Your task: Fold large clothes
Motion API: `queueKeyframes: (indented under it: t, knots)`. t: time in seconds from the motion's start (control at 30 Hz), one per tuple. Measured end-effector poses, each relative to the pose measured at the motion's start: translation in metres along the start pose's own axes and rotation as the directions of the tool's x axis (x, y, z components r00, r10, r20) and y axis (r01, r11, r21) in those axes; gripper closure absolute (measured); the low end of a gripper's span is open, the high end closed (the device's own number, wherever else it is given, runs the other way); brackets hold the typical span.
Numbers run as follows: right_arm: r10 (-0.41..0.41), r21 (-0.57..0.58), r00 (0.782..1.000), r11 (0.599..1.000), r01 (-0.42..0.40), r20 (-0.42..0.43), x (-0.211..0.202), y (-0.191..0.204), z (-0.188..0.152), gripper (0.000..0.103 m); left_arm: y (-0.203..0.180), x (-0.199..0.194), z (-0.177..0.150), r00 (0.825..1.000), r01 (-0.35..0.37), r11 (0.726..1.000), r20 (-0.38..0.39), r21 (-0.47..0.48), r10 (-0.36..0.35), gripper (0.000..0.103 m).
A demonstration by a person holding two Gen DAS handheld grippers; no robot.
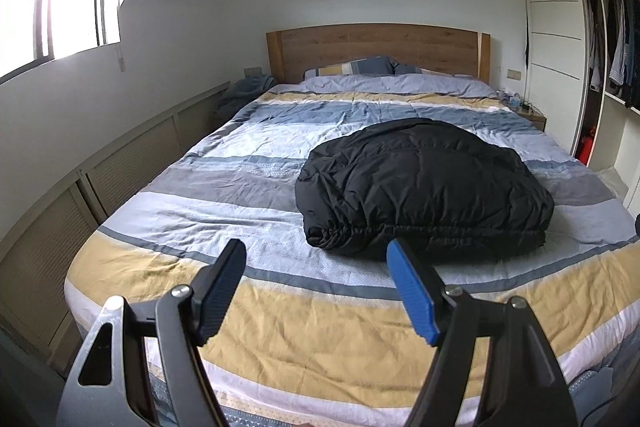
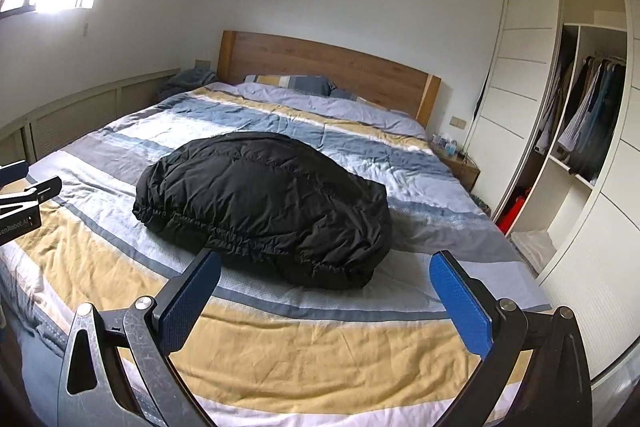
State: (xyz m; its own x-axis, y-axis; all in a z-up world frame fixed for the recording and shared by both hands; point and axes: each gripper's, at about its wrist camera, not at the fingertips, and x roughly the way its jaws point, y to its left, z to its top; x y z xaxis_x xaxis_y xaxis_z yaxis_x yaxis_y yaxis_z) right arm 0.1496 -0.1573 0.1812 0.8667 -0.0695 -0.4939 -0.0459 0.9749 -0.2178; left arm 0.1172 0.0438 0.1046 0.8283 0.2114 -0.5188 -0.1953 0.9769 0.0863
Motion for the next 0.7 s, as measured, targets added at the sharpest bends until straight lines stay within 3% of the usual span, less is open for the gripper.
queueKeyframes:
  t: [0.27, 0.7]
  knots:
    - [-0.02, -0.009, 0.999, 1.0, 0.021, 0.039, -0.017, -0.005, -0.002, 0.001, -0.001, -0.017, -0.003, 1.0, 0.006, 1.0, 0.029, 0.01, -0.006, 0.031]
    - [-0.041, -0.023, 0.998, 0.999, 0.043, 0.056, -0.019, -0.008, -0.002, 0.001, -0.004, -0.007, -0.005, 0.999, 0.034, 0.999, -0.006, 0.03, -0.034, 0.031]
